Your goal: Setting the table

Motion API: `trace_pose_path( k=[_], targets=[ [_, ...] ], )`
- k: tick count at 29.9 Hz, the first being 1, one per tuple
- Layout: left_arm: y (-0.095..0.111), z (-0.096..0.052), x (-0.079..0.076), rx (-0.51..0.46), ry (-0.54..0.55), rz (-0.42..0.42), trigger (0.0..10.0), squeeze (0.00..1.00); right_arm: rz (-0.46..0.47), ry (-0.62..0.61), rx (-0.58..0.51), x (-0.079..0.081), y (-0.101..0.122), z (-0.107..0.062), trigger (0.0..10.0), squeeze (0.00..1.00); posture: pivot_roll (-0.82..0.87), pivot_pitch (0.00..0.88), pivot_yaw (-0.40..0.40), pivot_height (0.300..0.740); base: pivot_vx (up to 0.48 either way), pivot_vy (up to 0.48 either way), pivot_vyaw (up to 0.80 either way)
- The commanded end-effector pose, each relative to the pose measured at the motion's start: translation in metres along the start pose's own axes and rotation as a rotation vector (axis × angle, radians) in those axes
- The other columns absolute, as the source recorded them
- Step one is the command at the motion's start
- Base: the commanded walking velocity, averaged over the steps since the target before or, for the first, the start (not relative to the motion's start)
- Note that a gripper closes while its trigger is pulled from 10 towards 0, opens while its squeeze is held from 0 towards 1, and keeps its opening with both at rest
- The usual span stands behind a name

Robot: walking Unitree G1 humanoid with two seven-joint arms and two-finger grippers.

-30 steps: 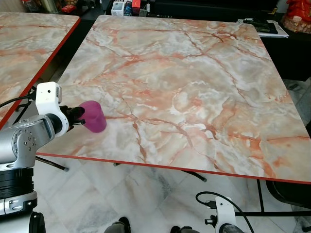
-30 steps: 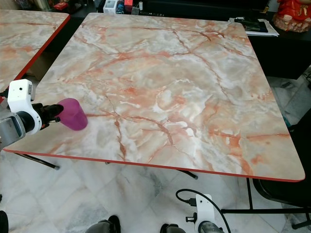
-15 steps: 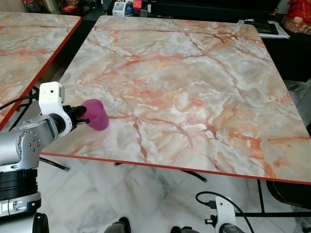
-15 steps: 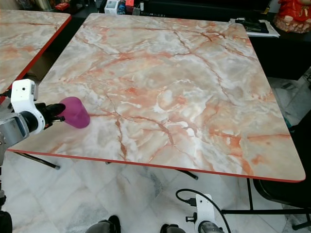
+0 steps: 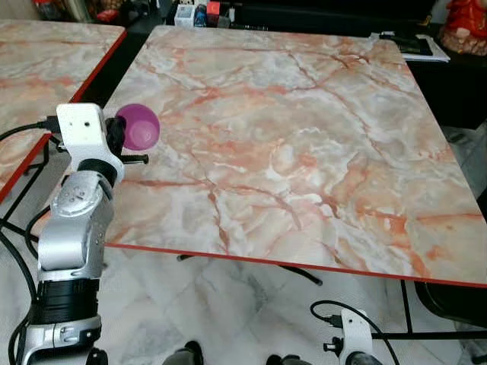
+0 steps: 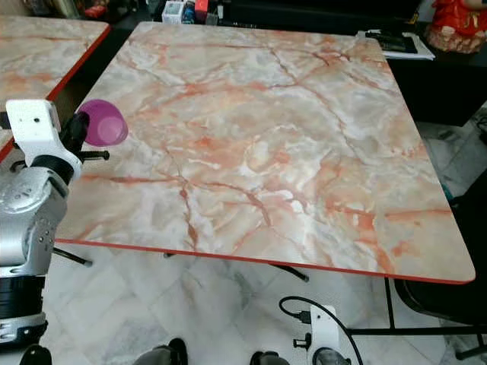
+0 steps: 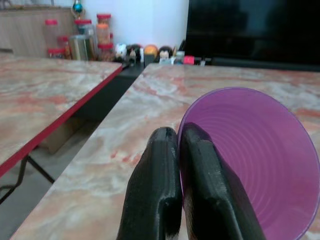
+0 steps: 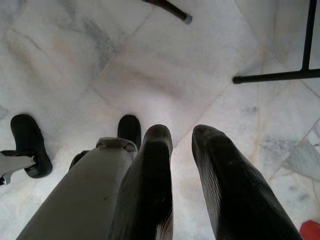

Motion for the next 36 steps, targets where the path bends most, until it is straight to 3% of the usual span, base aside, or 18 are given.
trace_pose_path(
  k=[1,5,7,11,25,36],
  targets=[
    [-0.005,-0.002,0.005,0.008,-0.013,0.033,10.0,0.00,0.022,-0.008,0.014,0.000,-0.007,-0.001,10.0,0.00,0.04,0.166,-0.040,0.736,0.000,0.000,0.00],
    [-0.008,-0.003,0.005,0.006,-0.065,0.152,10.0,0.00,0.024,-0.010,0.012,0.000,-0.006,-0.001,10.0,0.00,0.04,0.168,-0.035,0.736,0.000,0.000,0.00],
    [-0.008,-0.004,0.005,0.002,-0.066,0.155,10.0,0.00,0.025,-0.010,0.012,0.000,-0.006,-0.001,10.0,0.00,0.04,0.168,-0.035,0.736,0.000,0.000,0.00],
    [-0.005,-0.002,0.026,-0.001,-0.025,0.224,10.0,0.00,0.041,-0.016,-0.007,0.000,-0.004,-0.001,10.0,0.00,0.03,0.163,-0.031,0.736,0.000,0.000,0.00],
    [0.004,0.005,0.033,-0.053,0.022,0.201,10.0,0.00,0.060,-0.037,0.010,-0.002,-0.009,-0.001,10.0,0.00,0.02,0.129,-0.020,0.736,0.000,0.346,-0.06],
    [0.012,0.011,0.020,-0.090,0.000,0.188,10.0,0.00,0.038,-0.034,-0.009,0.000,-0.008,-0.002,10.0,0.00,0.02,0.104,-0.012,0.736,0.000,0.480,-0.15]
  ],
)
Point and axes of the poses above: a point about 5 cm out from each wrist's last joint towards the gripper, its own z axis pointing out of the wrist towards the gripper, its own y axis along the axis of the wrist's last joint, x = y × z, the point moved 6 cm from there along z, pointing out of the wrist towards the gripper, and after that the axes turned 10 degrees about -z, right-handed, at the moved point
